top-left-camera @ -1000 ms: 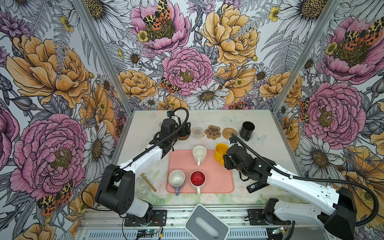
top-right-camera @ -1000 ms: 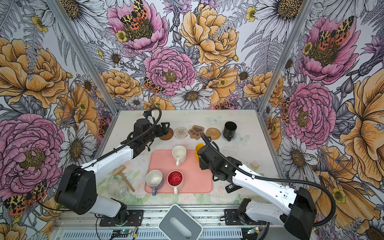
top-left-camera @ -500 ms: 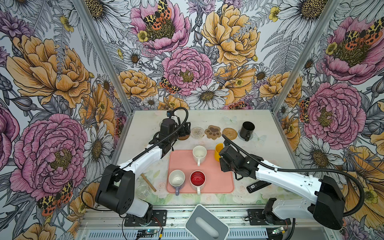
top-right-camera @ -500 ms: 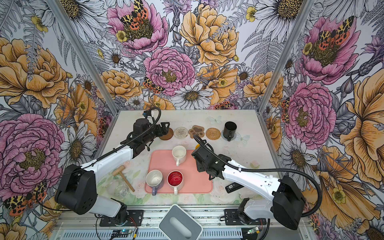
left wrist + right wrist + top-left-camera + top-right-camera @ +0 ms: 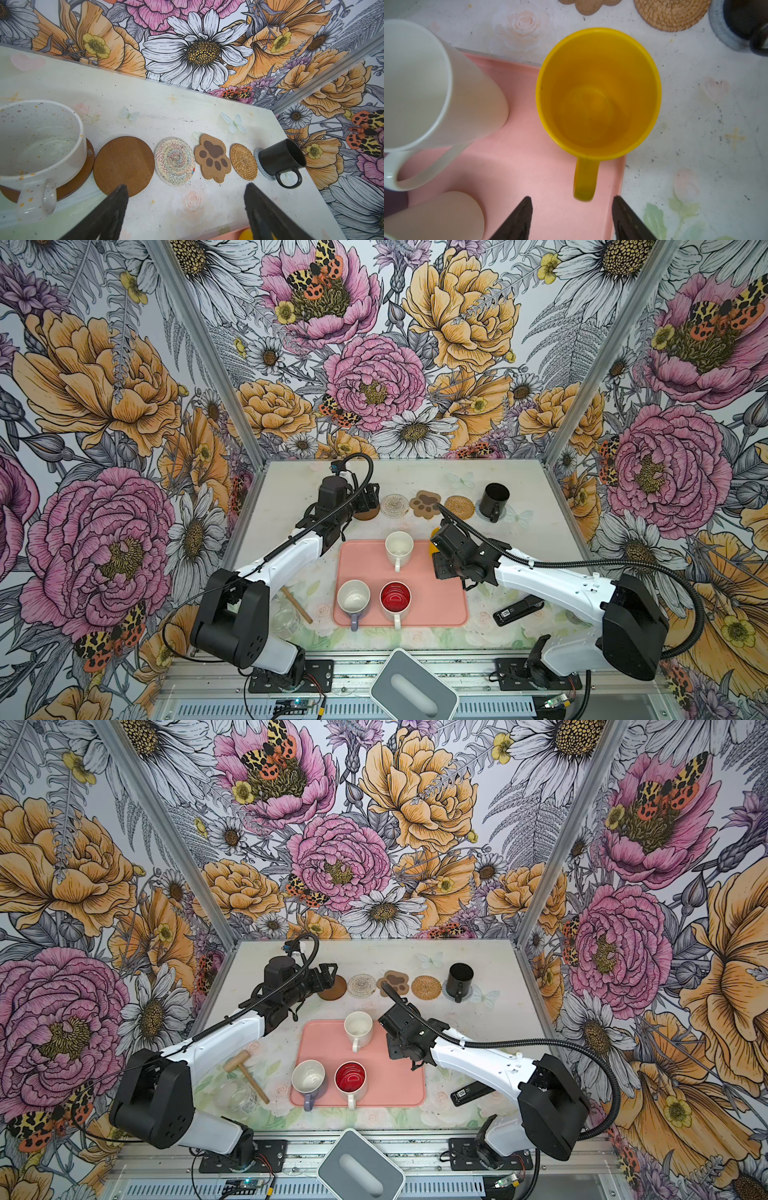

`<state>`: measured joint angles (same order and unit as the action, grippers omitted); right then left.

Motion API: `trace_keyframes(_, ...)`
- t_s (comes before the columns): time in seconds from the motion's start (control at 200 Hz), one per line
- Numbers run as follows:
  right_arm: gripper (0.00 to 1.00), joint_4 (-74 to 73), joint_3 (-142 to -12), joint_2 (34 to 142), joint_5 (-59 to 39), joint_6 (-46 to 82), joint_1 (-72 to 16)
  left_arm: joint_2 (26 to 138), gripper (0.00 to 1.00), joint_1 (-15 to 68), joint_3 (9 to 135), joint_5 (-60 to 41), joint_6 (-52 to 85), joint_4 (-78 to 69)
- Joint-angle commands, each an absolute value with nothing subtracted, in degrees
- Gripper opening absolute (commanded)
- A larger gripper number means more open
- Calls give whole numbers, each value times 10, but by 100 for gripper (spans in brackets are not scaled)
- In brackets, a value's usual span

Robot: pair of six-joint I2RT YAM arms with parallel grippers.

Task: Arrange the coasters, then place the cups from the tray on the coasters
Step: 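Move the right gripper over the yellow mug on the tray, then lower the right gripper into the yellow mug and close on its rim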

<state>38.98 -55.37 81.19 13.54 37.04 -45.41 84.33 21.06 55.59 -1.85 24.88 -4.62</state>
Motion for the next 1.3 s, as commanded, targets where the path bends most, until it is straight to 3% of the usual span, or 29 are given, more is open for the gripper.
trace_keyframes(0.0, 64, 389, -558, 814, 125, 382, -438, 847, 89, 205, 547, -33, 257, -66)
trace_keyframes(0.57, 63, 369, -564, 861, 105, 380, -421, 863, 89, 201, 554, -44, 262, -67)
trace_keyframes(1.291, 53, 336, -572, 903, 67, 368, -392, 880, 89, 192, 557, -72, 278, -81)
